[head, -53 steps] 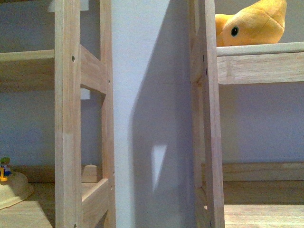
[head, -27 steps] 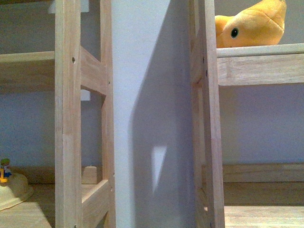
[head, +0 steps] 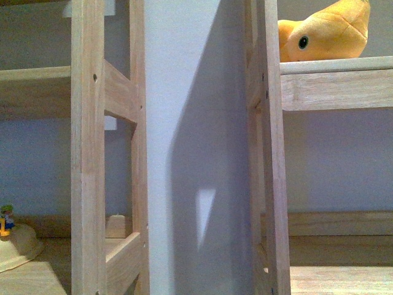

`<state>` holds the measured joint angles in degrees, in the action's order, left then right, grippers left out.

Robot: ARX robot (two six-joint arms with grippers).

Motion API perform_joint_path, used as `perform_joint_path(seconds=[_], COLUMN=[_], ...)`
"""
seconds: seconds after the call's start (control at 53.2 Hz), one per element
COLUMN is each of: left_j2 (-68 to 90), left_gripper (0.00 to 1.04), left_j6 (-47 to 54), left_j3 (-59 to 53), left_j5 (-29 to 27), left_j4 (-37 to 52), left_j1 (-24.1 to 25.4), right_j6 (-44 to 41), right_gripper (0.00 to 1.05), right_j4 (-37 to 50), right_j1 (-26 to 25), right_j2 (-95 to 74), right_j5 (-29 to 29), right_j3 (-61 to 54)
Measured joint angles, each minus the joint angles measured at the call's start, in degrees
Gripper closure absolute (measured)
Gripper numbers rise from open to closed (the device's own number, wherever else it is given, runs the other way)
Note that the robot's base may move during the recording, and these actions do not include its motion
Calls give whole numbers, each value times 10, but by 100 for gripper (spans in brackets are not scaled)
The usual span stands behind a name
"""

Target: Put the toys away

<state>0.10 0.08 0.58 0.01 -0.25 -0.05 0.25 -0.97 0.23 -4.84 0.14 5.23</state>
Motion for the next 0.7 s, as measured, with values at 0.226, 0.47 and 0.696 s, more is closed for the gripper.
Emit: perform_joint_path(seconds=[0.226,0.47,0.696], left_j2=[0,0,0], left_gripper=[6,6,6], left_j6=[0,0,0], left_j3=[0,0,0], left_j5=[0,0,0], left_j4=[0,0,0], left_j1=[0,0,0], right_j6=[0,0,0], right_gripper=[101,101,101], right_j4=[3,6,8], right_j1=[0,0,-1], right_j2=[12,21,43], right_j5=[0,0,0], right_j3=[-14,-26,-44])
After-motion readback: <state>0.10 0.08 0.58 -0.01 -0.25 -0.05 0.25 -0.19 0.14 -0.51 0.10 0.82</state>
